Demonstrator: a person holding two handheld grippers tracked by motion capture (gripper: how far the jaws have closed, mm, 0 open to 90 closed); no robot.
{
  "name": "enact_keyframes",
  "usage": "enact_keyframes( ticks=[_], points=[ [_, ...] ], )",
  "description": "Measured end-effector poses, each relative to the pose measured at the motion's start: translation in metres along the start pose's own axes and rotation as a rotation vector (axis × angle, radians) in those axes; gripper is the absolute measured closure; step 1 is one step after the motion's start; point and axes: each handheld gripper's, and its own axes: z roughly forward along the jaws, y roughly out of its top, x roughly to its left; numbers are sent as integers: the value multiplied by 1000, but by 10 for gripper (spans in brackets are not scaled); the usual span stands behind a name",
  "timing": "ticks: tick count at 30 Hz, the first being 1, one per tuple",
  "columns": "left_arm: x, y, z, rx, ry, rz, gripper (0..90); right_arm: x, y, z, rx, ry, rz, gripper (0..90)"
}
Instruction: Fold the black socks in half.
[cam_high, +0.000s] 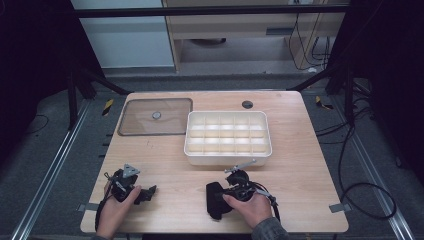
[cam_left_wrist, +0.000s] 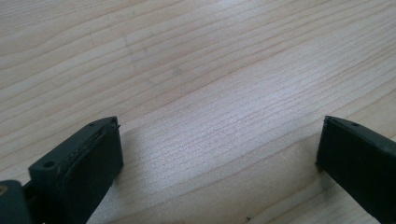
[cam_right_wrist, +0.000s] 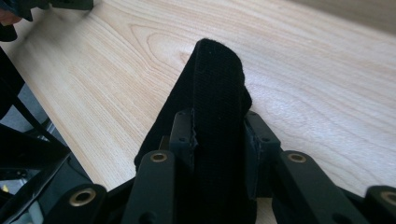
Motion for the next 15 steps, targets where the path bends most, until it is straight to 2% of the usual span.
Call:
enact_keyframes(
  ticks=[2,3,6,8,11,15],
  points=[
    [0,0,0,-1,-2,-3,0,0,0,-5,-5,-10,-3,692],
    [0,0,0,-1,-2,-3,0,0,1,-8,-14,-22,-20,692],
    [1,0,0,-2,-2,3,0,-2,3,-20,-36,-33,-21,691],
    [1,-1,1,-18,0,-12,0,-3,5,-30,-52,-49,-33,691],
    [4,-2,1,-26,1,-2,0,-6,7,-44,-67,-75,-33,691],
    [5,-3,1,-39,0,2,0,-10,11,-59,-81,-105,-55,690]
  ],
)
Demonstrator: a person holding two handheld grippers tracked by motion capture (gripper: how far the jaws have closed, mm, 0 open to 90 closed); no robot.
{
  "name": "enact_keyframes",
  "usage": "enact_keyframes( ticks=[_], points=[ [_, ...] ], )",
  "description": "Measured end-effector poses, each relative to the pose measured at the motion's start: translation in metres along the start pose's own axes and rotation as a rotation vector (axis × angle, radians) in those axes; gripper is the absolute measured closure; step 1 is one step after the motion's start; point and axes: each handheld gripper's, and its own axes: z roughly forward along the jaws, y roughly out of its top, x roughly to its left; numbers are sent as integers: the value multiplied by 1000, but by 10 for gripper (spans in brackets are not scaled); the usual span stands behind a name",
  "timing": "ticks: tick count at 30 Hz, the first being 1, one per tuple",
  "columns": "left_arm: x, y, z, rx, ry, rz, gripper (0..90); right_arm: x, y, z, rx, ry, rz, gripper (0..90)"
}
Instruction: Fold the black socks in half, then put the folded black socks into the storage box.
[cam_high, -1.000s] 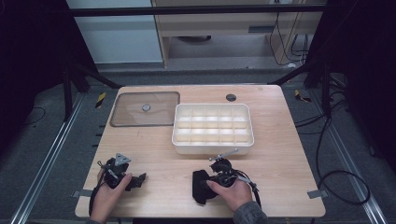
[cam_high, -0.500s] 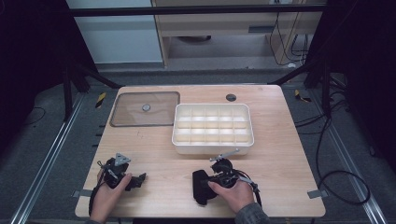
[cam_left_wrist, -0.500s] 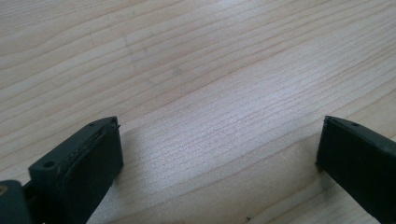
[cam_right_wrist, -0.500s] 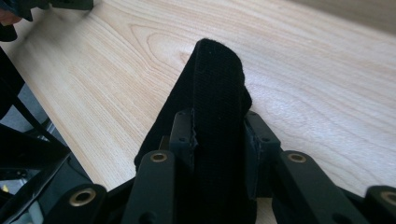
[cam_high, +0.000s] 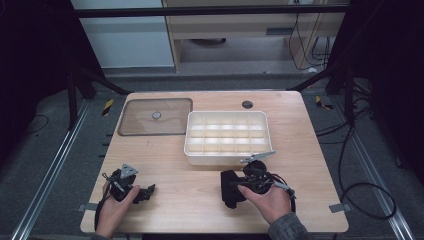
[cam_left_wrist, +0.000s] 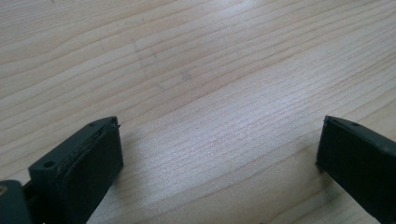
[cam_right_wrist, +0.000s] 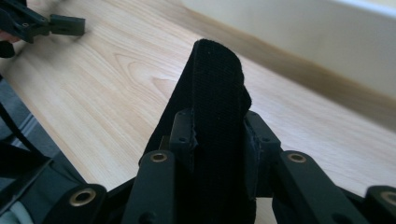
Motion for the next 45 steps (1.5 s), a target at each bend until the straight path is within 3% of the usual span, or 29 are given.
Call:
enact_keyframes(
  ticks=[14,26,36,45],
  points=[
    [-1,-1,0,-7,7,-11,0,-28,8,-47,-63,-99,18,688],
    [-2,-1,0,-6,5,-9,0,-50,30,-83,-133,-155,51,686],
    [-3,-1,0,-6,3,-6,0,-63,51,-90,-166,-208,52,685],
    [-4,-2,0,-10,2,-5,0,-72,74,-80,-152,-280,24,683]
  ],
)
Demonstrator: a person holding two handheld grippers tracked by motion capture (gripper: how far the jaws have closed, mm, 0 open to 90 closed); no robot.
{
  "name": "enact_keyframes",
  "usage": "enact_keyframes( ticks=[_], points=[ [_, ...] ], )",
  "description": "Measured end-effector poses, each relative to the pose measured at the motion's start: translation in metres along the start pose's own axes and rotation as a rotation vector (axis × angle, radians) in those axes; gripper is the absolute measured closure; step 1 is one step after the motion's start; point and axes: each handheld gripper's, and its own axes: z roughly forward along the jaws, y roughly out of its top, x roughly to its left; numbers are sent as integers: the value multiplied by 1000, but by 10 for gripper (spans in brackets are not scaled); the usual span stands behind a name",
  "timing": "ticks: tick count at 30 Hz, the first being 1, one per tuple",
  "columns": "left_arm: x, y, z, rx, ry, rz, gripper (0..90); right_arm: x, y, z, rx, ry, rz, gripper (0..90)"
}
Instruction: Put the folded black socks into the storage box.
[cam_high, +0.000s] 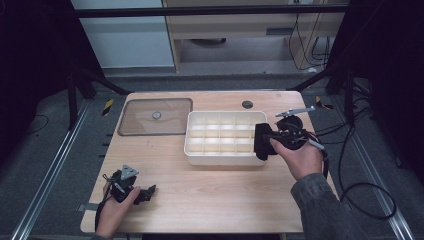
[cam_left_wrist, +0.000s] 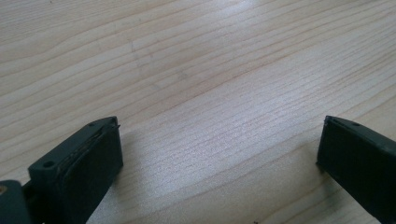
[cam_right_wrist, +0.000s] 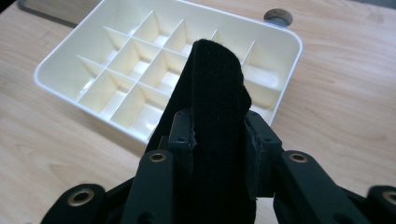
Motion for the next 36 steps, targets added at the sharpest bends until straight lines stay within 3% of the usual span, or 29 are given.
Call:
enact_keyframes(
  ticks=[13,29,36],
  points=[
    [-1,-1,-1,-7,2,-3,0,7,23,25,-23,-56,-49,683],
    [-1,-1,0,-8,4,-2,0,1,14,38,-7,-96,-54,683],
    [-1,-2,-1,-8,3,0,0,-3,7,49,25,-108,-55,683]
  ],
)
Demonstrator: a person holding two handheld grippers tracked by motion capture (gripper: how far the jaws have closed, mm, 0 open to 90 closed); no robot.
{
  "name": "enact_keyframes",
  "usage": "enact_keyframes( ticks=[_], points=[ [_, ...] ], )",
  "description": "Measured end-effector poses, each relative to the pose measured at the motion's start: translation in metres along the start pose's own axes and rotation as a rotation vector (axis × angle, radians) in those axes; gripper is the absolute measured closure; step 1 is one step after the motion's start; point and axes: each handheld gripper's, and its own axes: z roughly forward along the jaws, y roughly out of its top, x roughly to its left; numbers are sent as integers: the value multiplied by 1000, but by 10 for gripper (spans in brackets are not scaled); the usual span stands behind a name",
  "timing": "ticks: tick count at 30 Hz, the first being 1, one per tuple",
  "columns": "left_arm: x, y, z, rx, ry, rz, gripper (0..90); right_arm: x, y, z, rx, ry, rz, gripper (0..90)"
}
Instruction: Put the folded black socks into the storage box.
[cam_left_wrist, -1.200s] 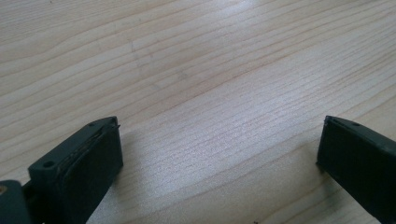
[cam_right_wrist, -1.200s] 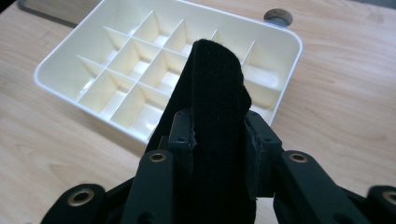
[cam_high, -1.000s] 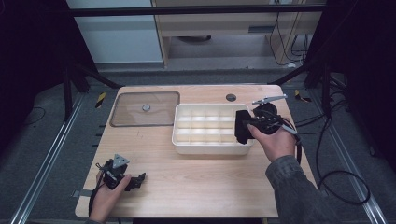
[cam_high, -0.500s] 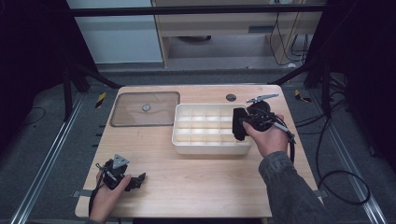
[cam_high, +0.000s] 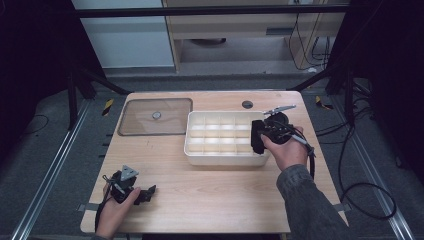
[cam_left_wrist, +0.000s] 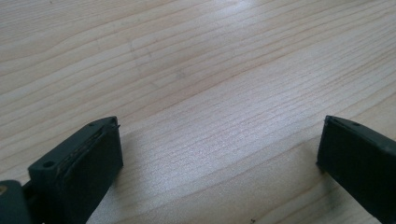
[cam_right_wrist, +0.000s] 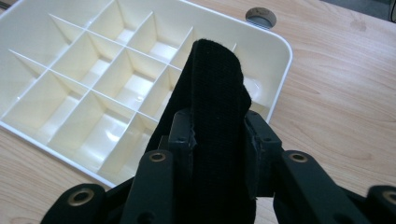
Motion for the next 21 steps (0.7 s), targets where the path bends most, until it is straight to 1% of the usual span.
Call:
enact_keyframes(
  ticks=[2,9,21],
  points=[
    [0,0,0,-1,0,0,0,-1,0,2,4,4,9,683],
    [0,0,0,-1,0,-3,0,-5,-1,11,18,-1,11,682],
    [0,0,0,1,0,2,0,-3,-13,27,54,-13,5,681]
  ],
)
